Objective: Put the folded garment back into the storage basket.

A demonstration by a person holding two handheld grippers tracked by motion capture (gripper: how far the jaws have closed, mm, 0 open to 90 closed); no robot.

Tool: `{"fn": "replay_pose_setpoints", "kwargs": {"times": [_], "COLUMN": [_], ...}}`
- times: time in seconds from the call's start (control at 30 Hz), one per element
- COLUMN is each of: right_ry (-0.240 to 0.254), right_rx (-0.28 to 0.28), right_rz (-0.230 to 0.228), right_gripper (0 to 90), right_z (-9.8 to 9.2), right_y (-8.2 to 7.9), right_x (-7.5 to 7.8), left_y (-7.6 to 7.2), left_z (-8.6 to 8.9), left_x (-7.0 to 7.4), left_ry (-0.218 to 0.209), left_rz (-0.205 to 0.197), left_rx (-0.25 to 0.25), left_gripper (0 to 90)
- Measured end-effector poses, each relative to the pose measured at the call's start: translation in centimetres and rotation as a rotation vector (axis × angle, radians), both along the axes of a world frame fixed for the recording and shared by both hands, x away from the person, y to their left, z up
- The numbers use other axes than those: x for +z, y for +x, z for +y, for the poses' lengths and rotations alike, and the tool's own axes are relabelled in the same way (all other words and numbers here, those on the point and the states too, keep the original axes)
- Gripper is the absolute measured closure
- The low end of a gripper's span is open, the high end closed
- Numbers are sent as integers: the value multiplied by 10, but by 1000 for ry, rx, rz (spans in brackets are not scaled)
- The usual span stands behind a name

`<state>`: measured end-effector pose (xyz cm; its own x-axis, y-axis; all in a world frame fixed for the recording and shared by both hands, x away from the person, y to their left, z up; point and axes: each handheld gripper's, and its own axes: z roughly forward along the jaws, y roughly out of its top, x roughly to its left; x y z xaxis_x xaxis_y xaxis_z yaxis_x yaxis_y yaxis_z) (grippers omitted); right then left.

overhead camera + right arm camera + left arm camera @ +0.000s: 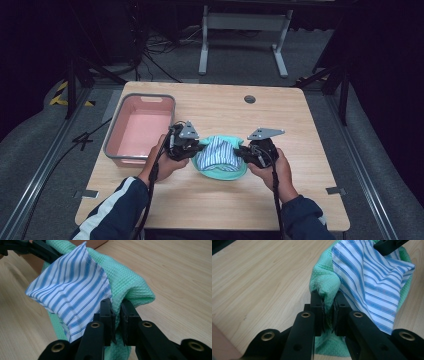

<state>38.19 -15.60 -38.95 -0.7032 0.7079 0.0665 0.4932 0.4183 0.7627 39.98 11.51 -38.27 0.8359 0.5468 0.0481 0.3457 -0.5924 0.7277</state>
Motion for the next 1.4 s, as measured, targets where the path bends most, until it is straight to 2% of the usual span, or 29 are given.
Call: {"fn": "replay_pose_setpoints", "kwargs": {"times": [0.4,0.57,0.6,0.8,0.9,0.97,1.4], "right_ry": [-3,0,-1,-3,-3,-4,12], "right_rx": [31,45,48,75,82,93,148], "right_rz": [-15,-27,-28,-44,-48,-56,-58], "right_gripper": [811,811,811,811,811,811,810], "right_z": [25,36,38,54,61,68,110], "right_y": [13,18,19,24,26,29,43], "right_x": [17,26,27,37,40,43,52], "left_y": [2,3,2,2,2,1,-4], "left_z": [26,36,38,54,62,68,108], "left_x": [20,28,29,38,43,45,57], "left_ry": [-21,-20,-31,-36,-28,-41,-17], "left_rz": [-27,-50,-47,-52,-62,-62,-86], "left_rx": [50,71,76,108,120,135,219], "left_gripper": [814,814,814,814,814,814,814]}}
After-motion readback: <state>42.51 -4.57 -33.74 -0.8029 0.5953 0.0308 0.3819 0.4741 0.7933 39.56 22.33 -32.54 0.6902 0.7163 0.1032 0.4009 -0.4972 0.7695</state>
